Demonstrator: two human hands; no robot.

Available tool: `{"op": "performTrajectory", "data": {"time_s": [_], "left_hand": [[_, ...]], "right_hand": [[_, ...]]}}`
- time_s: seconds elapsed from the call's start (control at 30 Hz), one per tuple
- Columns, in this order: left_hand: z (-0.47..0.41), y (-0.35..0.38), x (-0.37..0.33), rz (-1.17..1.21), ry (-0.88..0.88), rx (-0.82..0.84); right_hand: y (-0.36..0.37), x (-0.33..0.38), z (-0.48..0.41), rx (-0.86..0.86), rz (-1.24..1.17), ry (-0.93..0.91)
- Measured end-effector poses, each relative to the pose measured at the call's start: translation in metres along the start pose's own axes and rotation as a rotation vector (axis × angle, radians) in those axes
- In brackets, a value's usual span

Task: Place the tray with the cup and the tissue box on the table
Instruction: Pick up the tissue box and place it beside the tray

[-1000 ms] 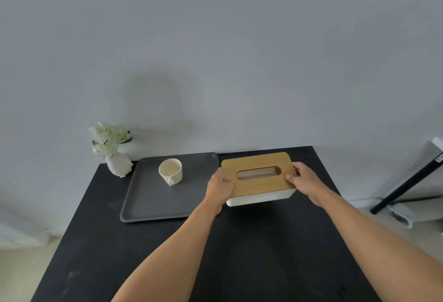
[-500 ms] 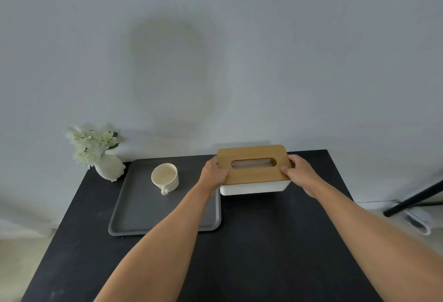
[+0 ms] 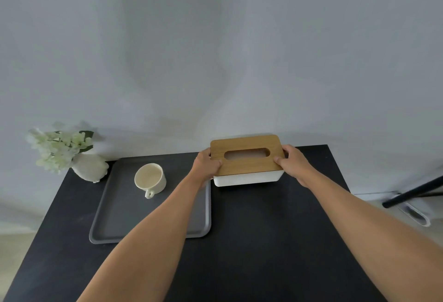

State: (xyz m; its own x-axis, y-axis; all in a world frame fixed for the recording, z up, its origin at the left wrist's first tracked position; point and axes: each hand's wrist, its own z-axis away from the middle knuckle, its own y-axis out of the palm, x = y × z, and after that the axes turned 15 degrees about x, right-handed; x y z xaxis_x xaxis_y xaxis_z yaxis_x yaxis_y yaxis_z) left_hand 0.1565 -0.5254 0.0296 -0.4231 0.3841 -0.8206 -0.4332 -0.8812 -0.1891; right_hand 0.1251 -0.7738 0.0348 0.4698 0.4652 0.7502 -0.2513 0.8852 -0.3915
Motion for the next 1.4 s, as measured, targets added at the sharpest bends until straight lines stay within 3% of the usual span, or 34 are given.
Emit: {"op": "performTrajectory", "data": {"time_s": [0.97, 1.4], "left_hand": [[-0.040, -0.011, 0.002, 0.081, -0.037, 0.013], [-0.041, -0.011, 0.002, 0.013, -0.050, -0.004]], "right_hand": [[0.004, 0.003, -0.032, 0.001, -0.027, 0.009], [0.005, 0.005, -0.033, -0.002, 0.015, 0.013]]}}
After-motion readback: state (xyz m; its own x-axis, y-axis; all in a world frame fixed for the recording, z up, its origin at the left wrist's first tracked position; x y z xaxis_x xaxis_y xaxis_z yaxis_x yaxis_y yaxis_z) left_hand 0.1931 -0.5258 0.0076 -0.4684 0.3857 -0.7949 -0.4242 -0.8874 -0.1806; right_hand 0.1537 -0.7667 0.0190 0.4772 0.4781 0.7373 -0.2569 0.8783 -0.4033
